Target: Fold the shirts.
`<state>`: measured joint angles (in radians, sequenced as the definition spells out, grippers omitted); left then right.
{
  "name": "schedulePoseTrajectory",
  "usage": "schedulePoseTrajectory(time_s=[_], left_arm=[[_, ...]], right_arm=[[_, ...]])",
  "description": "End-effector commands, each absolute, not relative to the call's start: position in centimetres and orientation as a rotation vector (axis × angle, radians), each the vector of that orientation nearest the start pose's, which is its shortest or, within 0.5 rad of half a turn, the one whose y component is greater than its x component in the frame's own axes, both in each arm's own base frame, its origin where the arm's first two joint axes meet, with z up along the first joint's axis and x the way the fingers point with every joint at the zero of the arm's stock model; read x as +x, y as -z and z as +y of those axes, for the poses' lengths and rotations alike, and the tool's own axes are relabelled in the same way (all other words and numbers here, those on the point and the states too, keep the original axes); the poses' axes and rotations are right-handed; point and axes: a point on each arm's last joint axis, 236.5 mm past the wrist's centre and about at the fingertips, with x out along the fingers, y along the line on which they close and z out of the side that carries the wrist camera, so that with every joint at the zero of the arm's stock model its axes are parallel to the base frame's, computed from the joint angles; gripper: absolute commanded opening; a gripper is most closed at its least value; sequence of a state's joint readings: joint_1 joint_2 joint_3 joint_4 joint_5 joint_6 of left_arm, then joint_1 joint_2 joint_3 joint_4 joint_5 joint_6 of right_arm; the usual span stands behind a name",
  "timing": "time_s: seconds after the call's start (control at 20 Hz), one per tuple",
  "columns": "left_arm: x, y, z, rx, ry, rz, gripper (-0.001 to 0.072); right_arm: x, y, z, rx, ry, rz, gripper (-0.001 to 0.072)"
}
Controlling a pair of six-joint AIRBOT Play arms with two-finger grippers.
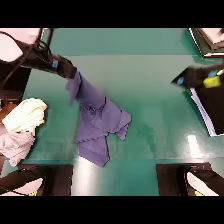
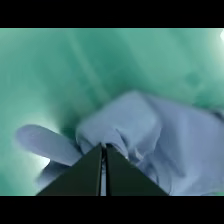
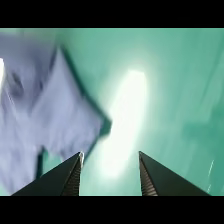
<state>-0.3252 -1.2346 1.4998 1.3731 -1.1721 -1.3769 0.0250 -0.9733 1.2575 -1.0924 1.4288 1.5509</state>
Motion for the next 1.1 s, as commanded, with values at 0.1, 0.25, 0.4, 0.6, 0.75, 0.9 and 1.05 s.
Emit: schedulePoseTrajectory(time_s=[0.1, 0.25, 0.4, 0.6, 0.75, 0.9, 1.05], left_arm=[[40.0, -13.7, -17.3, 0.189, 0.495, 0.946, 0.0025], [39.9, -13.6, -17.3, 0.189, 0.496, 0.95, 0.0025], [39.7, -13.5, -17.2, 0.191, 0.497, 0.958, 0.0025], [39.5, -13.4, -17.1, 0.194, 0.498, 0.97, 0.0025], [39.0, -13.0, -17.0, 0.199, 0.501, 0.996, 0.0025], [38.6, -12.8, -16.9, 0.204, 0.505, 1.013, 0.0025], [38.2, -13.2, -18.4, 0.184, 0.572, 0.999, 0.0025]], right_arm=[[25.6, -4.7, 16.5, 0.359, -0.495, 1.345, 0.0432], [24.3, -1.4, 21.6, 0.491, -0.575, 1.418, 0.0587], [23.7, 1.8, 26.2, 0.498, -0.624, 1.458, 0.0587], [23.8, 4.3, 31.0, 0.445, -0.663, 1.477, 0.0582], [24.7, 5.1, 32.8, 0.419, -0.676, 1.487, 0.0316], [25.7, 4.0, 33.1, 0.392, -0.712, 1.447, 0.0014], [26.0, 2.1, 29.6, 0.279, -0.67, 1.408, 0.0013]])
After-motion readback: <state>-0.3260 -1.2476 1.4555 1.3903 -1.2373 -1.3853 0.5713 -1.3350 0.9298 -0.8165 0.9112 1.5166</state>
